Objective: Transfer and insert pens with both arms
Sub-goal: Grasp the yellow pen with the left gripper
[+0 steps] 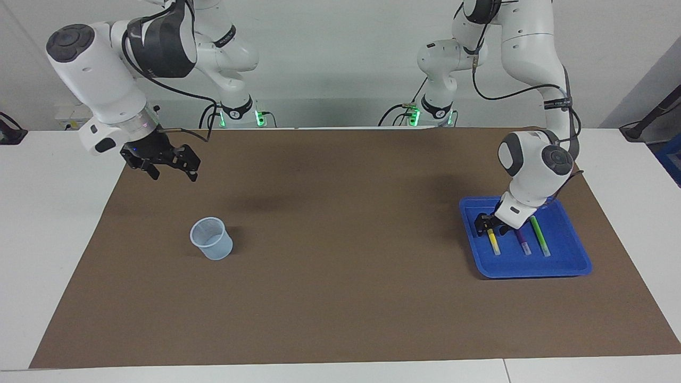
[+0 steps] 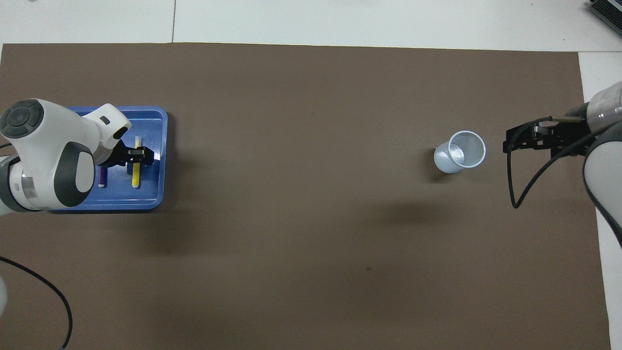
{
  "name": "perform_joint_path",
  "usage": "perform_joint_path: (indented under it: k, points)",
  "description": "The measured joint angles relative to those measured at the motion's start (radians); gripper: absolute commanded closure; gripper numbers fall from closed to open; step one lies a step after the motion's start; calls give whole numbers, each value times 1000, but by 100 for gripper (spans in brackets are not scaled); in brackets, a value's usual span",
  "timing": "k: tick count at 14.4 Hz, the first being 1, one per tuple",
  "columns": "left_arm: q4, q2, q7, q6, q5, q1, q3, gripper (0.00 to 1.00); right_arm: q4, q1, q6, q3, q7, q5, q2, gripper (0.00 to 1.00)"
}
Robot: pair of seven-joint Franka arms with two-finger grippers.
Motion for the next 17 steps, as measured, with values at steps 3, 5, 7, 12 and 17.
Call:
perform_joint_path:
  k: [3, 5, 7, 12, 17]
  points:
    - [0, 0, 1, 1, 0, 0, -1, 53, 0, 0, 0, 0, 0, 0, 0, 0]
    - [0, 0, 2, 1, 0, -1, -1, 74, 0, 0, 0, 0, 0, 0, 0, 0]
    - [0, 0, 2, 1, 0, -1, -1, 98, 0, 0, 0, 0, 0, 0, 0, 0]
    - [2, 0, 3, -3, 0, -2, -2, 100, -1, 0, 0, 0, 0, 0, 0, 0]
    - [106, -1, -21, -142, -28, -6, -4, 100, -2, 0, 0, 0, 0, 0, 0, 0]
